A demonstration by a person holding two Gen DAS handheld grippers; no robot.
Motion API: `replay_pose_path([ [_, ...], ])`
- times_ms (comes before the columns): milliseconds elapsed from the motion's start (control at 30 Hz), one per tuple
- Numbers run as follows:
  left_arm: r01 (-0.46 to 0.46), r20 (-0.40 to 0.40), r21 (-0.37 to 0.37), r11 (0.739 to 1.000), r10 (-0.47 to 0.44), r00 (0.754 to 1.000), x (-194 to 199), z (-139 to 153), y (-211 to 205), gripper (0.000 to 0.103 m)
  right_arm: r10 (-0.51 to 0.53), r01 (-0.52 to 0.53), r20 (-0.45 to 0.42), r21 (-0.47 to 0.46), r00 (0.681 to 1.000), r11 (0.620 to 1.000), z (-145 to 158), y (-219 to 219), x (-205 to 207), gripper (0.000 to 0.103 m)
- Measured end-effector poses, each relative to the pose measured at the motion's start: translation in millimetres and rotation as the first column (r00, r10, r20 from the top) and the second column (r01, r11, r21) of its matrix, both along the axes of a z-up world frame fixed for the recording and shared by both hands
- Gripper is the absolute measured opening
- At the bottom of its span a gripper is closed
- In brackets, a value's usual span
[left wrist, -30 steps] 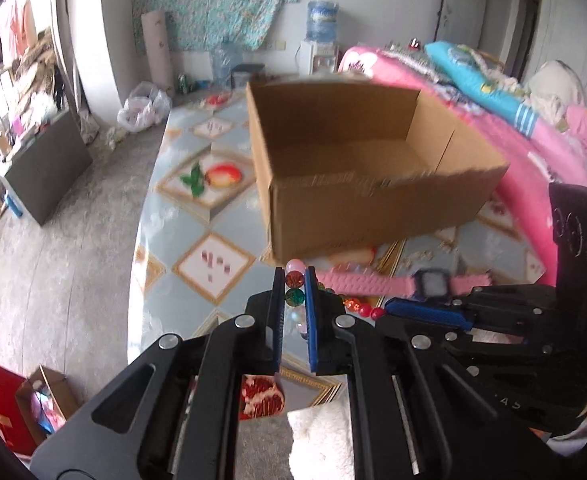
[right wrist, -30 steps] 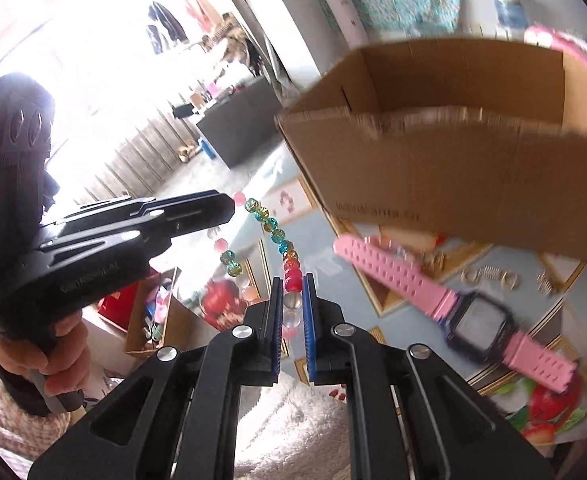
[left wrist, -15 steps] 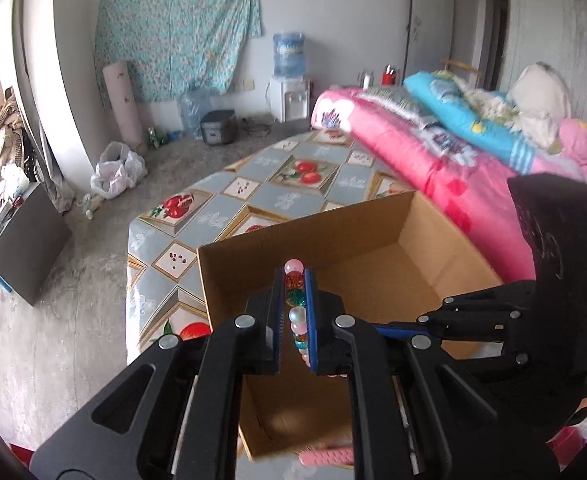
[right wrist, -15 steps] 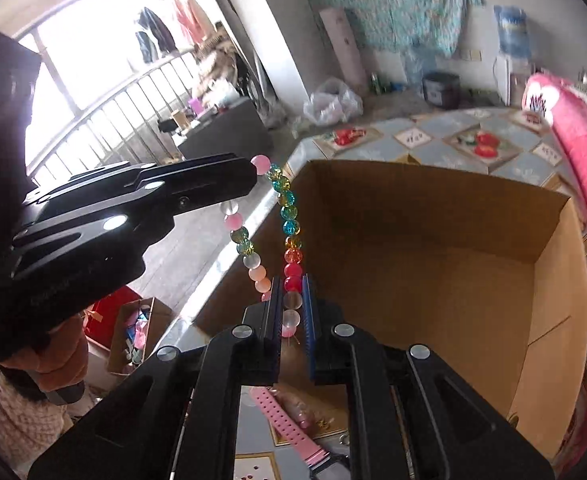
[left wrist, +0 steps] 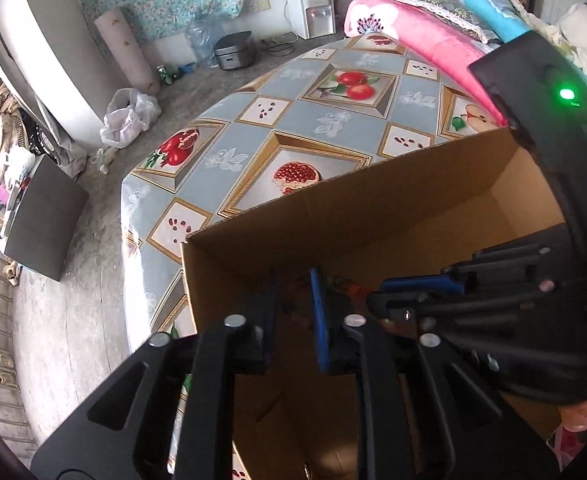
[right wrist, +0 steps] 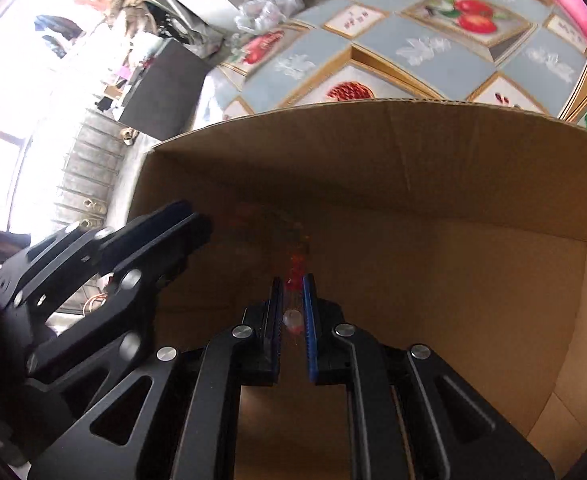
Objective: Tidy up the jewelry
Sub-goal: 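Carry the bracelet into the cardboard box and open the right gripper, then move the right gripper back to the pink-strapped smartwatch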
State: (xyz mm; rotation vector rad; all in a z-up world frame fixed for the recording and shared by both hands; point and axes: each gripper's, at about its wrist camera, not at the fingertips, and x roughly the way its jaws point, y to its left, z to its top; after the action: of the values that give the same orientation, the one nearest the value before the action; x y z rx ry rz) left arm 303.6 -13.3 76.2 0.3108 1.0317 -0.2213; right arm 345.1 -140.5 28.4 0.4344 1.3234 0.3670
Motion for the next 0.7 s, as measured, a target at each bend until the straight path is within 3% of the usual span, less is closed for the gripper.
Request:
replay_pose_path([
  [167, -0.014, 0.060, -0.036, 0.999, 0.016, 0.998, -11.7, 16.1, 9.9, 0.024, -0.016, 0.016, 0.070, -0.004, 0.997, 1.000, 12.7, -4.3, 1.4, 0.011],
  [233, -0.011, 0.089, -0.052, 0.999, 0.016, 0.996, -22.8, 26.0, 14.4, 0.035, -0.024, 0.025, 0.128, -0.005, 0.991, 1.000, 29.2, -9.6, -10.3, 0.011],
  [367, 0.007, 0.177, -0.109, 0.994, 0.013, 0.984, -66.5, 54.4, 28.7, 0.046, -0.016, 0.024, 0.286, -0.024, 0.958, 0.999, 72.1, -22.8, -54.0, 0.011],
  [433, 0.022, 0.243, -0.159, 0.987, 0.017, 0.970, -104.9, 69.7, 43.2, 0.056, -0.002, 0.026, 0.427, -0.052, 0.904, 0.998, 104.2, -31.5, -98.5, 0.011],
  [500, 0.034, 0.282, -0.209, 0.977, 0.027, 0.959, -138.8, 76.6, 57.3, 0.065, 0.027, 0.024, 0.562, -0.084, 0.827, 0.996, 126.1, -41.6, -152.4, 0.018],
  [600, 0.039, 0.294, -0.275, 0.961, 0.046, 0.955, -186.1, 72.7, 77.5, 0.073, 0.054, 0.046, 0.667, -0.132, 0.743, 0.990, 136.0, -48.9, -225.3, 0.035],
  [700, 0.017, 0.243, -0.316, 0.949, 0.063, 0.968, -218.6, 49.8, 85.7, 0.076, 0.055, 0.061, 0.685, -0.145, 0.727, 0.988, 119.9, -52.6, -278.4, 0.050],
])
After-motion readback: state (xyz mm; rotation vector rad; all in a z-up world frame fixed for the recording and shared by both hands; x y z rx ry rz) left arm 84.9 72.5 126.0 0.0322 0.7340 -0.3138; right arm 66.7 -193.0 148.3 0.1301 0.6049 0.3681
